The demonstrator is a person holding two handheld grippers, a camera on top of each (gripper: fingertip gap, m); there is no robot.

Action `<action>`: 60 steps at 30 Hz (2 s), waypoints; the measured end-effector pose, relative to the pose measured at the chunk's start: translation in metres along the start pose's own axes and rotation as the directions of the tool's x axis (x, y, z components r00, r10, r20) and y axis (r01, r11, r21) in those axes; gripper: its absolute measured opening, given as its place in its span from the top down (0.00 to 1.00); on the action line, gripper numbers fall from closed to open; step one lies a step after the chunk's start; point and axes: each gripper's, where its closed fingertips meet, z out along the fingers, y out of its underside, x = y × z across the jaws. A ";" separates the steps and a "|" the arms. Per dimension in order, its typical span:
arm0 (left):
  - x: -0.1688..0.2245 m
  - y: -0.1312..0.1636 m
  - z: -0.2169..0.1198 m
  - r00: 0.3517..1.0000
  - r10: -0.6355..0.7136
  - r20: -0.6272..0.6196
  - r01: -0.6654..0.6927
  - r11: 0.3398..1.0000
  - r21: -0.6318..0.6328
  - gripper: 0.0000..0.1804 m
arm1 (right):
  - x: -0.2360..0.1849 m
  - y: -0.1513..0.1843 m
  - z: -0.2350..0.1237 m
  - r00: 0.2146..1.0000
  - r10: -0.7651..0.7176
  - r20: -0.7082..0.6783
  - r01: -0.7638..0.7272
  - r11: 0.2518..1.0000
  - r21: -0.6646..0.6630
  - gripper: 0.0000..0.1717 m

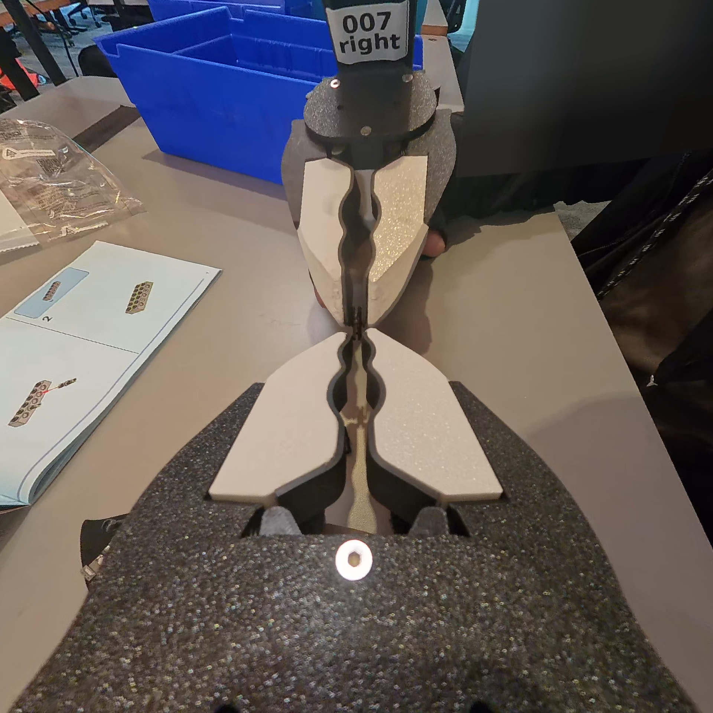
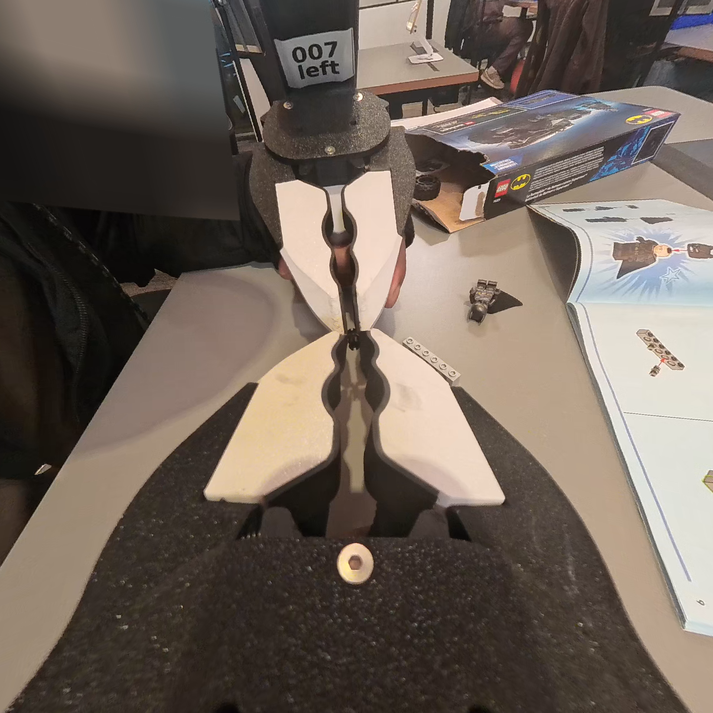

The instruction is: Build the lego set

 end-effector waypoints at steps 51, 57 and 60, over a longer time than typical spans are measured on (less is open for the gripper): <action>-0.058 0.028 0.002 0.832 -0.499 0.242 0.507 0.861 0.034 0.96 | 0.051 0.017 0.001 0.788 -0.394 -0.473 0.280 0.914 -0.294 0.97; -0.058 0.025 0.005 0.820 -0.517 0.245 0.520 0.852 0.058 0.96 | 0.056 0.017 0.000 0.745 -0.422 -0.517 0.289 0.902 -0.321 0.97; -0.058 0.025 0.007 0.826 -0.500 0.259 0.506 0.861 0.047 0.96 | 0.057 0.016 0.001 0.737 -0.425 -0.525 0.290 0.901 -0.322 0.97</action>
